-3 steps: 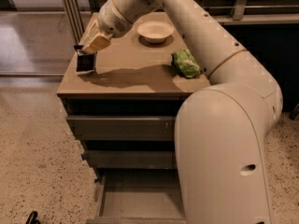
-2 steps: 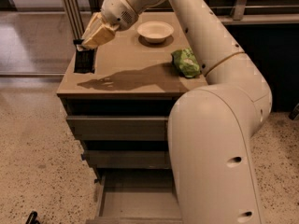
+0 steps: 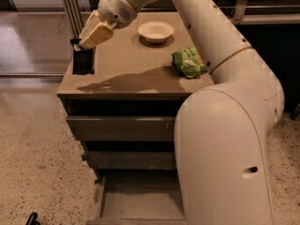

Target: Place rxbar chocolate into bottom drawer

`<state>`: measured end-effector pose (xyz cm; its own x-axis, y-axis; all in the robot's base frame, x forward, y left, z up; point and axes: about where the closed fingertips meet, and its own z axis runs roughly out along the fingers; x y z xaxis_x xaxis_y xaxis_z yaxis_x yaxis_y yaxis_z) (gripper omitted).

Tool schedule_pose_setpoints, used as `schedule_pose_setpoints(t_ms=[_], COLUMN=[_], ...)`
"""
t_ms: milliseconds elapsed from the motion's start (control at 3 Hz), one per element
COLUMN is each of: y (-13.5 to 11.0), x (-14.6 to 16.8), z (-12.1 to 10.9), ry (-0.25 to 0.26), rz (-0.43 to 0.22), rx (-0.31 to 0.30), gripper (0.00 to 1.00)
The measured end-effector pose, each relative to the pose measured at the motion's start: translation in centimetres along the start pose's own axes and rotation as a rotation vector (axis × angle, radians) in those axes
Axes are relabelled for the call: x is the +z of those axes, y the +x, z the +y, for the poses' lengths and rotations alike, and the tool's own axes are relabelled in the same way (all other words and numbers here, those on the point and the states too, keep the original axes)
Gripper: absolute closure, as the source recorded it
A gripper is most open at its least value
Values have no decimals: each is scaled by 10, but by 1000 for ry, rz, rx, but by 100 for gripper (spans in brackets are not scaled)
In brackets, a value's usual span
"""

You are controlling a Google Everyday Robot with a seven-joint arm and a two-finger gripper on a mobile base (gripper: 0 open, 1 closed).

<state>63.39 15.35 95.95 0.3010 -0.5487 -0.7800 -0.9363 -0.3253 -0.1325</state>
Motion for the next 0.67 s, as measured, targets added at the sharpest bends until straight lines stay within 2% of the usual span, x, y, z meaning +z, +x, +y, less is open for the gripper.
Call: schedule_pose_setpoints(t_ms=[333, 667], y=[-24, -48], x=[-18, -47], z=[23, 59], ry=[49, 162], rz=[10, -13], rx=[33, 81], gripper=[100, 100])
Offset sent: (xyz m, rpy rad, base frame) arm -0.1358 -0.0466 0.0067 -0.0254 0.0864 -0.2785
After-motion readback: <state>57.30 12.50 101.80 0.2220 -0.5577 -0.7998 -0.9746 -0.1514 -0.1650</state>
